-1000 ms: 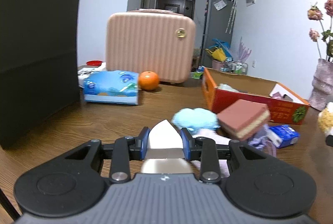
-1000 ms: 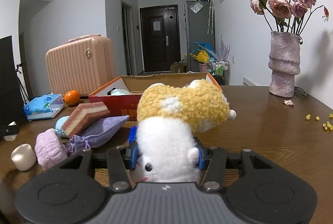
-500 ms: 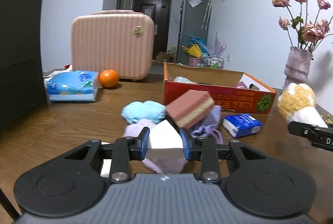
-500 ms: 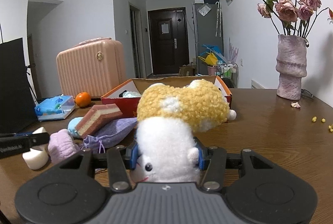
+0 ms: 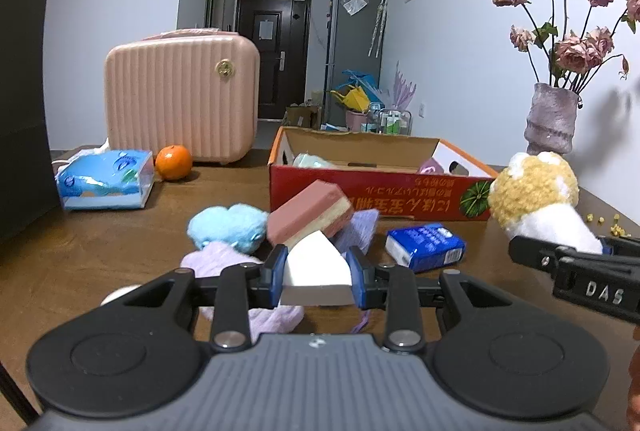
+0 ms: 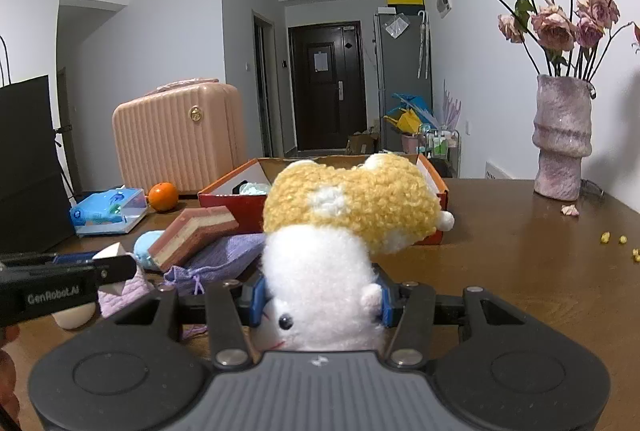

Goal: Organize soft objects
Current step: 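Carry the triangle sponge and plush sheep over the cardboard box with both tools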

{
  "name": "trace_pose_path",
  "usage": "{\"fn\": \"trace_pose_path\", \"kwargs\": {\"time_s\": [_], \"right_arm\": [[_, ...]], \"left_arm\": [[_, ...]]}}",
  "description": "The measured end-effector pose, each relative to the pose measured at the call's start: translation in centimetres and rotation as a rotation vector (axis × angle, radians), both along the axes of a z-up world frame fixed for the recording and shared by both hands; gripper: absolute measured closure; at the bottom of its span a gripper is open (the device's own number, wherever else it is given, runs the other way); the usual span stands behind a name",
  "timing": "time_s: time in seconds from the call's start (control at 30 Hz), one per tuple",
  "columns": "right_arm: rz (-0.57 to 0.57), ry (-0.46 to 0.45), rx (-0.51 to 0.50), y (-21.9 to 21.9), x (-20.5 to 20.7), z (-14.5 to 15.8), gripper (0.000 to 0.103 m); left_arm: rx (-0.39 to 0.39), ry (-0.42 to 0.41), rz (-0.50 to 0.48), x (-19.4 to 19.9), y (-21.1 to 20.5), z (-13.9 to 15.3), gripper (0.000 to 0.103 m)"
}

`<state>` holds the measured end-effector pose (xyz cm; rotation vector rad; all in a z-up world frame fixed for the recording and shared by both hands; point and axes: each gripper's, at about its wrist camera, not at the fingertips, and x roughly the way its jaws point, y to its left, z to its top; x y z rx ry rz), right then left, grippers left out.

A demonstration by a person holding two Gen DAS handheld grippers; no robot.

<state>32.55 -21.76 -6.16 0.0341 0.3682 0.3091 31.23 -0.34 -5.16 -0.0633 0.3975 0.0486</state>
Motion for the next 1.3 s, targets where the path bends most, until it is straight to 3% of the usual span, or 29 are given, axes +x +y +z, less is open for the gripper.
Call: {"fn": "trace_pose_path", "kwargs": {"time_s": [0.47,1.3], "right_arm": [[-0.031,-0.038,-0.006,-0.9,2.7,0.9,0.054],[-0.056,-0.132,0.012,0.1,10.0,3.5,0.054]], "left_arm": [[-0.012,-0.058,-0.054,3.1,-2.8,2.2,0.07],[-0.093,-0.125,-0.008,10.9,-2.8,5.0,0.07]]}}
